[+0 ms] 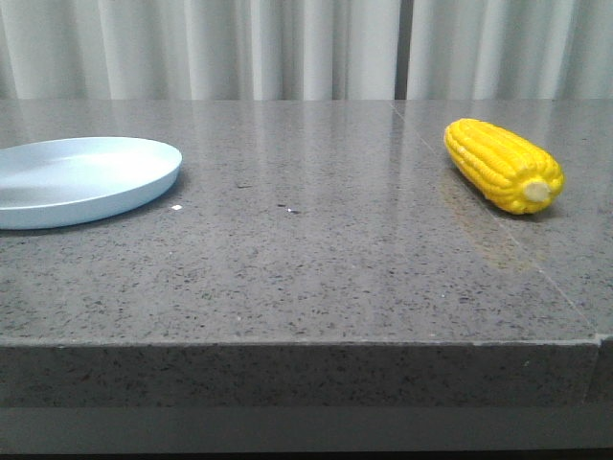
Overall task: Place corn on plate with both arms
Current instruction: 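Grip the pale blue plate rim with the left gripper and slide it toward the corn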
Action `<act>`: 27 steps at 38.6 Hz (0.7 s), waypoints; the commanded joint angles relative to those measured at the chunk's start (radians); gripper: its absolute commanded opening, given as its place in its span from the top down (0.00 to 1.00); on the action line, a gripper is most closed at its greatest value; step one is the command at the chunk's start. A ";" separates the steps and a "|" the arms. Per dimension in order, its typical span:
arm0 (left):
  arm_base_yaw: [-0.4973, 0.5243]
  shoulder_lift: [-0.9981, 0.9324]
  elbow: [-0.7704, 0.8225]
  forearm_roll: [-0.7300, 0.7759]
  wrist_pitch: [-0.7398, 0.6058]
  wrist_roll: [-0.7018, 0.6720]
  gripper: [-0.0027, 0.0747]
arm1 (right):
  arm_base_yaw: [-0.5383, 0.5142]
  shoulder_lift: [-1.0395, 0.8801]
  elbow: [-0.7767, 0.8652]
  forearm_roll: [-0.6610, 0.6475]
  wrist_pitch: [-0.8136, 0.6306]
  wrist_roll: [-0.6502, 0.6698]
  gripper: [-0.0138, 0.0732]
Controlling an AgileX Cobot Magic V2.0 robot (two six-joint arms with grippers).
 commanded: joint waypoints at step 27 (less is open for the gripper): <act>-0.007 0.111 -0.042 -0.034 -0.023 0.013 0.74 | -0.007 0.009 -0.037 0.005 -0.066 -0.009 0.10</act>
